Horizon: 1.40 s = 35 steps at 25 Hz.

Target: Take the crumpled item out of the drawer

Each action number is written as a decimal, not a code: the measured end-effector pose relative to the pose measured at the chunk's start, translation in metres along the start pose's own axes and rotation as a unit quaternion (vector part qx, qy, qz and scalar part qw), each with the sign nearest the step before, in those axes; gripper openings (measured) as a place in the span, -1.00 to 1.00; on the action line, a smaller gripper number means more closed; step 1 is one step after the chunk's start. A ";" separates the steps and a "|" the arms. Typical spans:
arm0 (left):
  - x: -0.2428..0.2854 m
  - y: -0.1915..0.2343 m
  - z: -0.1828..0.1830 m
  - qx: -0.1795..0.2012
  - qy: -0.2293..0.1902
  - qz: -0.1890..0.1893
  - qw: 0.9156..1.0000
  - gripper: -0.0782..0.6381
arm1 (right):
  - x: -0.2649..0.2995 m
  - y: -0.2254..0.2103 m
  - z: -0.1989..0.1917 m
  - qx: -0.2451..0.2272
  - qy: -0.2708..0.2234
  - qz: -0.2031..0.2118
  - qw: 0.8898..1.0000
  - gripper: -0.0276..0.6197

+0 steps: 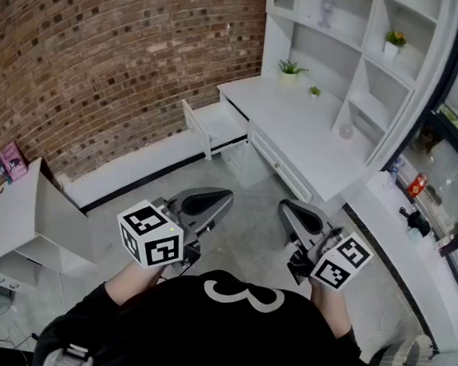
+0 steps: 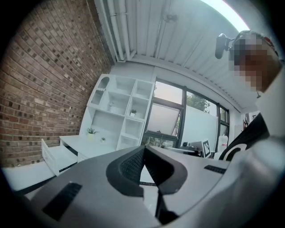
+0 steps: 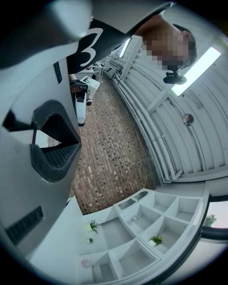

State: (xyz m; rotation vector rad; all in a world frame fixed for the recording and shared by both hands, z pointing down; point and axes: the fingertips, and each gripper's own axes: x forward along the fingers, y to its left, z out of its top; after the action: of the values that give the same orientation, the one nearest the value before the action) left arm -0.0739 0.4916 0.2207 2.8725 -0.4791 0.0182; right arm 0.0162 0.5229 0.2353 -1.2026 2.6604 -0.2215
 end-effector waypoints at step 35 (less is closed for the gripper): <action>0.079 0.144 -0.038 -0.070 0.033 0.006 0.997 -0.77 | 0.075 -0.120 -0.048 0.051 0.024 -0.032 0.998 -0.88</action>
State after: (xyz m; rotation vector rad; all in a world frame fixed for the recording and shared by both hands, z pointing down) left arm -0.0443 0.3423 0.2933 2.7219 -0.4647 0.0779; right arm 0.0424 0.3907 0.2983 -1.2667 2.6181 -0.3952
